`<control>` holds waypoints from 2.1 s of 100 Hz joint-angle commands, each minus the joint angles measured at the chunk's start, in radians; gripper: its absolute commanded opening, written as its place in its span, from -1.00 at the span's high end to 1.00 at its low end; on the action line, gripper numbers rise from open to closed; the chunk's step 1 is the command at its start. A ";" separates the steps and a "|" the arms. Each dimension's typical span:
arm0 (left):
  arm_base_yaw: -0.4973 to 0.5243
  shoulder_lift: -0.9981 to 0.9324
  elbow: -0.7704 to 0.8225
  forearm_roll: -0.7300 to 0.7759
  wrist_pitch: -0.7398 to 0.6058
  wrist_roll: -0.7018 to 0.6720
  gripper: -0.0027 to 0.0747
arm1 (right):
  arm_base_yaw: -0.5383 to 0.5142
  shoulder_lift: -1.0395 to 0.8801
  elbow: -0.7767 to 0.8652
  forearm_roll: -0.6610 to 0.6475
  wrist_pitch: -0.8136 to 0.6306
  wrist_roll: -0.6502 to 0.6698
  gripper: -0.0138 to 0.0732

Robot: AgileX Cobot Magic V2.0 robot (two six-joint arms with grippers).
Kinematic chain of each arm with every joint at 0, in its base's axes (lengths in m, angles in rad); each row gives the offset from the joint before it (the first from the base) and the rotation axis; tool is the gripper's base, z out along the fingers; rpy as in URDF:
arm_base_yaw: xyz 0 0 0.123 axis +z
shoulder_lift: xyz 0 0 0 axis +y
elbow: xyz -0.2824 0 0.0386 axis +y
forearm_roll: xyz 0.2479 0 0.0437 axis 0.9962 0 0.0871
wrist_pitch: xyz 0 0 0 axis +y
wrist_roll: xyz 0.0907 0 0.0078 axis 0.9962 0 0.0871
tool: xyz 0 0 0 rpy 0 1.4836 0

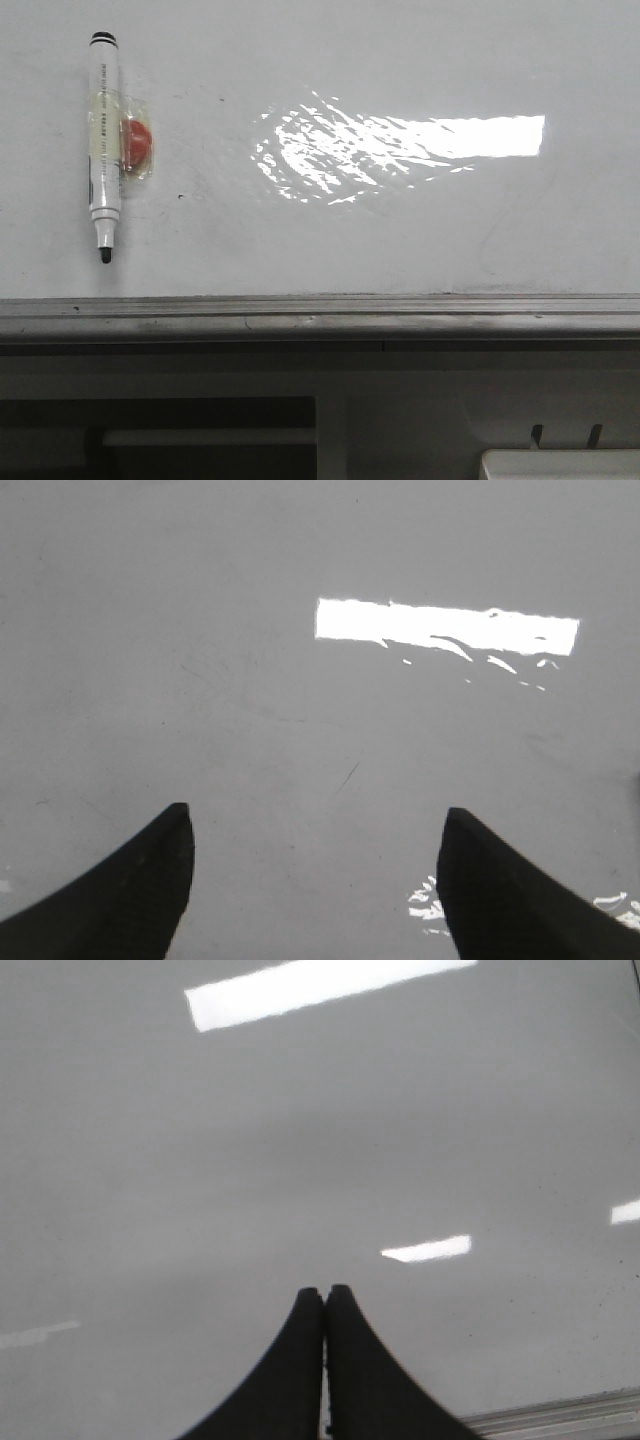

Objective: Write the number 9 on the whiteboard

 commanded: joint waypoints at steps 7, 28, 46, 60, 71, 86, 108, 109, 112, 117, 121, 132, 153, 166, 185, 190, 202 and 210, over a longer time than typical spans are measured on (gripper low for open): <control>-0.032 0.067 -0.033 -0.031 -0.156 -0.002 -0.32 | -0.002 0.015 -0.030 0.003 -0.069 -0.001 0.84; -0.274 0.160 -0.033 -0.033 -0.244 -0.010 -0.29 | -0.002 0.015 -0.030 0.003 -0.067 -0.001 0.84; -0.531 0.252 -0.033 -0.096 -0.250 -0.010 -0.29 | -0.002 0.015 -0.030 0.003 -0.071 -0.001 0.84; -0.654 0.337 -0.033 -0.117 -0.278 -0.010 -0.29 | -0.002 0.015 -0.030 0.003 -0.078 -0.001 0.84; -0.711 0.419 -0.033 -0.141 -0.337 -0.010 -0.29 | -0.002 0.015 -0.030 0.003 -0.079 -0.001 0.84; -0.739 0.526 -0.033 -0.206 -0.446 -0.010 -0.29 | -0.002 0.015 -0.030 0.003 -0.081 -0.001 0.84; -0.741 0.665 -0.033 -0.253 -0.633 -0.010 -0.29 | -0.002 0.015 -0.030 0.003 -0.104 -0.001 0.84; -0.741 0.669 -0.033 -0.255 -0.642 -0.010 -0.29 | -0.002 0.015 -0.030 0.003 -0.104 -0.001 0.84; -0.741 0.687 -0.033 -0.260 -0.658 -0.010 -0.29 | -0.002 0.015 -0.030 0.003 -0.104 -0.001 0.84; -0.741 0.715 -0.033 -0.264 -0.682 -0.010 -0.25 | -0.002 0.015 -0.030 0.003 -0.104 -0.001 0.84; -0.741 0.735 -0.033 -0.264 -0.699 -0.010 -0.18 | -0.002 0.015 -0.030 0.003 -0.104 -0.001 0.84; -0.741 0.791 -0.033 -0.262 -0.729 -0.010 0.05 | -0.002 0.015 -0.030 0.003 -0.104 -0.001 0.84; -0.741 0.846 -0.037 -0.234 -0.721 -0.086 0.36 | 0.018 0.015 -0.030 0.003 -0.102 -0.001 0.84; -0.741 0.867 -0.037 -0.213 -0.713 -0.110 0.46 | 0.053 0.015 -0.030 0.003 -0.102 -0.001 0.84; -0.741 0.875 -0.037 -0.213 -0.706 -0.110 0.83 | 0.201 0.017 -0.030 -0.001 -0.083 -0.001 0.84; -0.741 0.875 -0.037 -0.192 -0.698 -0.110 0.95 | 0.280 0.027 -0.034 -0.005 -0.073 -0.001 0.84; -0.741 0.854 -0.037 -0.121 -0.658 -0.110 0.98 | 0.462 0.093 -0.066 -0.007 -0.057 -0.001 0.84; -0.741 0.811 -0.037 -0.030 -0.629 -0.110 0.98 | 0.588 0.175 -0.115 -0.007 -0.054 -0.001 0.84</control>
